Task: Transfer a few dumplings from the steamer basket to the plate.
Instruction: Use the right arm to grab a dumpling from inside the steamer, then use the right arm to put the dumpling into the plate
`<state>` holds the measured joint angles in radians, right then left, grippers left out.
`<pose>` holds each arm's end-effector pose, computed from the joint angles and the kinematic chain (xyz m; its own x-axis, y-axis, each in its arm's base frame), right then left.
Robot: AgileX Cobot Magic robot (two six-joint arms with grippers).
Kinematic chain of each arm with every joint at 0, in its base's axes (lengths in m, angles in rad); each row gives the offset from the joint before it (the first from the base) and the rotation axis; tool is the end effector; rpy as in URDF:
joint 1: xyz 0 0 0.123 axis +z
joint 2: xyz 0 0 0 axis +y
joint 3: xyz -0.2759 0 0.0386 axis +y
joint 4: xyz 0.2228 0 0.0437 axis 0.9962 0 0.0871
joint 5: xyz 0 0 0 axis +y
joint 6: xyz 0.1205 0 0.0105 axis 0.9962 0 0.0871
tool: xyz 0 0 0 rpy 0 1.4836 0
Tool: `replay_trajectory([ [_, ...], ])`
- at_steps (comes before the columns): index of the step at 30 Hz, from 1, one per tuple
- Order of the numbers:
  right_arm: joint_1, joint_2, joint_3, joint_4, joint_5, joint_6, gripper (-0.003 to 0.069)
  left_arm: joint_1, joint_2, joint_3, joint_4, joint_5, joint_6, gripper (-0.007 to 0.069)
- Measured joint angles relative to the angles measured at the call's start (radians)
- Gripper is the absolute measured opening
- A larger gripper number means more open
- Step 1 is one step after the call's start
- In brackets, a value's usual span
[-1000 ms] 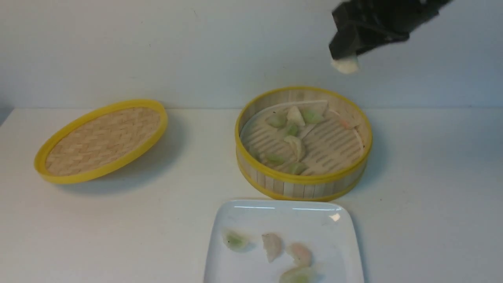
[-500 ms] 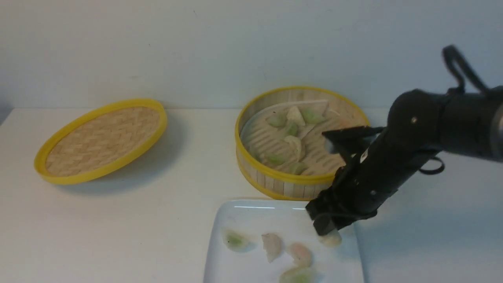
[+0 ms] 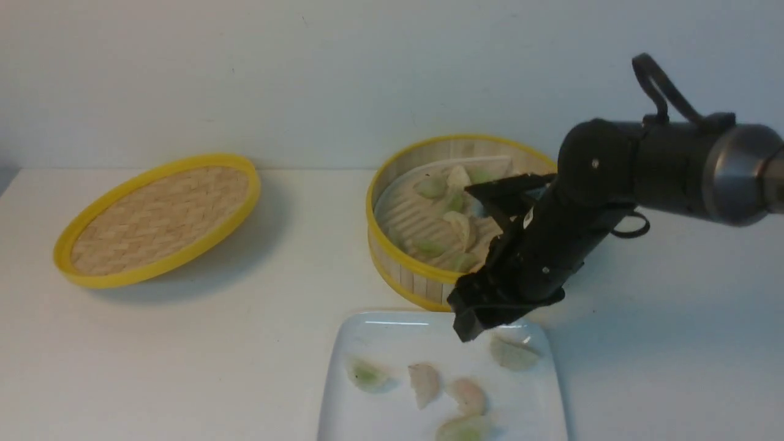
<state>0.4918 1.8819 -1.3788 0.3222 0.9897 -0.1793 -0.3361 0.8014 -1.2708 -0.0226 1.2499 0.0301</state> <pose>0.3017 0.1980 0.1901 -0.8666 -0.4621 -0.1880 -0.4977 0.8274 0.2603 0.1008 -0.0380 0.4105 -0.5952 0.2323 -0.7693 0.3591 0.9333 0.0040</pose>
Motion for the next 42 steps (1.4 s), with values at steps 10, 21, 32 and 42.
replay_trajectory([
  [10, -0.011, 0.044, -0.246, -0.204, -0.097, 0.098, 0.0479, 0.000, 0.000, 0.001, 0.000, 0.005, 0.002, -0.0006],
  [21, -0.061, 0.368, -0.478, -0.226, -0.114, 0.118, 0.0454, 0.000, 0.000, 0.001, 0.000, 0.027, 0.003, -0.0006],
  [32, -0.065, 0.420, -0.555, -0.255, 0.007, 0.131, 0.0179, 0.000, 0.000, 0.001, 0.001, 0.027, 0.003, -0.0006],
  [42, -0.074, 0.117, -0.568, -0.210, 0.238, 0.119, 0.0179, 0.000, 0.000, 0.001, 0.001, 0.027, 0.003, -0.0006],
])
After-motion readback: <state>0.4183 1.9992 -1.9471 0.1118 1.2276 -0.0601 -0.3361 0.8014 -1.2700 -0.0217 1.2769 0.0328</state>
